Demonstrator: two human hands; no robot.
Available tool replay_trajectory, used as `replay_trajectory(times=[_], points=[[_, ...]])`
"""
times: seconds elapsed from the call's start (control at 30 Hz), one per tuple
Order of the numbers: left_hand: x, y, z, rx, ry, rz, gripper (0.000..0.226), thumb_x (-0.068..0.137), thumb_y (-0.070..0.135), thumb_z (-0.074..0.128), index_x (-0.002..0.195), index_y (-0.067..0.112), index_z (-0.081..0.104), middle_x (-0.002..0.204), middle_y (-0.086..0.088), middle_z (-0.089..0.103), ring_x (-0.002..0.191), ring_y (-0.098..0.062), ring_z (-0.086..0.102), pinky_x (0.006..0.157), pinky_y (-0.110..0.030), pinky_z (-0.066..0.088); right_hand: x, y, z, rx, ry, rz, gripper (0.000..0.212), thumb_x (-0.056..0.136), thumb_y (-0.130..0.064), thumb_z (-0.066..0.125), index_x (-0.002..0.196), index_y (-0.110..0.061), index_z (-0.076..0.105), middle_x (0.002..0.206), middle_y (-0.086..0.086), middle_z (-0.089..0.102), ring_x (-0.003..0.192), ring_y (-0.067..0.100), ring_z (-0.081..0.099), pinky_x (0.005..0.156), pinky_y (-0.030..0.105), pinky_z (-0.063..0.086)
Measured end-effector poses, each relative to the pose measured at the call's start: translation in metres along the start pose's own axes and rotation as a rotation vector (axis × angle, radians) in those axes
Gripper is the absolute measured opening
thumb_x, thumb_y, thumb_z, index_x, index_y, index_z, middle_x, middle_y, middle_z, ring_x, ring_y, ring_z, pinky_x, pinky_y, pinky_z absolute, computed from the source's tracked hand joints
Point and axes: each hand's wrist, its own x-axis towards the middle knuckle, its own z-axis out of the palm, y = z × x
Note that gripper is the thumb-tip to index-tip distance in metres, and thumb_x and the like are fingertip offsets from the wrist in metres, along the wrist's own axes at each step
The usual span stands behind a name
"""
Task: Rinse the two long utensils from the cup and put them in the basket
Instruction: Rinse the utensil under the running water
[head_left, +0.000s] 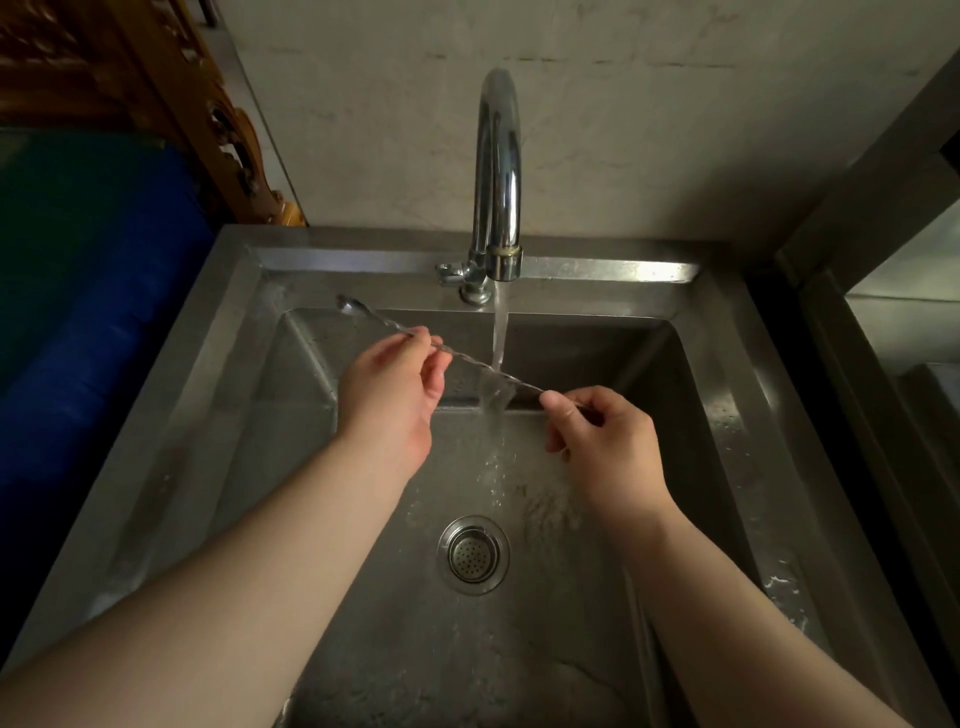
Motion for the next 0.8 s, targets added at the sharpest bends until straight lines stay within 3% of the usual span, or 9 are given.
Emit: replay_trajectory(times=[0.17, 0.3, 0.47, 0.63, 0.7, 0.8], points=[[0.008, -0.013, -0.014, -0.11, 0.099, -0.236, 0.008, 0.091, 0.005, 0.063, 0.083, 0.005, 0.065, 0.071, -0.004, 0.068, 0.057, -0.008, 0.066, 0.048, -0.013, 0.051, 0.003, -0.018, 0.008, 0.231, -0.024, 0.029, 0.015, 0.088, -0.028, 0.073, 0.083, -0.014, 0.072, 0.066, 0.0, 0.073, 0.061, 0.006, 0.068, 0.059, 0.018, 0.054], [0.013, -0.034, -0.022, -0.083, 0.13, -0.407, 0.009, 0.091, 0.003, 0.059, 0.082, 0.004, 0.06, 0.062, -0.008, 0.065, 0.039, -0.008, 0.06, 0.036, -0.014, 0.043, 0.012, -0.036, 0.023, 0.353, -0.018, 0.007, 0.01, 0.09, -0.014, 0.072, 0.081, -0.007, 0.072, 0.065, 0.001, 0.072, 0.065, 0.014, 0.069, 0.063, 0.021, 0.056], [0.004, -0.063, -0.025, -0.115, 0.081, -0.617, 0.016, 0.09, 0.0, 0.058, 0.074, -0.002, 0.057, 0.045, -0.009, 0.061, 0.035, -0.012, 0.059, 0.04, -0.015, 0.047, 0.016, -0.048, 0.04, 0.16, -0.059, -0.069, 0.014, 0.091, -0.017, 0.07, 0.084, -0.005, 0.072, 0.065, 0.001, 0.069, 0.057, 0.005, 0.063, 0.064, 0.028, 0.055], [-0.001, -0.072, -0.023, -0.146, 0.088, -0.692, 0.012, 0.091, 0.002, 0.06, 0.082, -0.005, 0.056, 0.051, -0.017, 0.065, 0.059, -0.018, 0.063, 0.052, -0.023, 0.055, 0.013, -0.052, 0.041, 0.056, -0.06, -0.083, 0.012, 0.091, -0.018, 0.068, 0.084, -0.01, 0.073, 0.069, 0.005, 0.069, 0.062, 0.015, 0.063, 0.068, 0.04, 0.057], [-0.001, -0.075, -0.023, -0.124, 0.071, -0.694, 0.011, 0.092, 0.002, 0.059, 0.083, -0.005, 0.056, 0.051, -0.017, 0.065, 0.049, -0.019, 0.065, 0.047, -0.021, 0.055, 0.012, -0.052, 0.04, 0.038, -0.052, -0.085, 0.012, 0.092, -0.019, 0.067, 0.085, -0.01, 0.073, 0.07, 0.008, 0.07, 0.063, 0.016, 0.062, 0.069, 0.04, 0.056], [0.001, -0.079, -0.022, -0.088, 0.044, -0.697, 0.012, 0.093, 0.004, 0.058, 0.085, -0.004, 0.059, 0.052, -0.016, 0.066, 0.041, -0.018, 0.064, 0.04, -0.02, 0.051, 0.009, -0.051, 0.038, 0.039, -0.03, -0.093, 0.012, 0.092, -0.017, 0.068, 0.085, -0.009, 0.072, 0.072, 0.011, 0.071, 0.06, 0.014, 0.061, 0.063, 0.03, 0.054]])
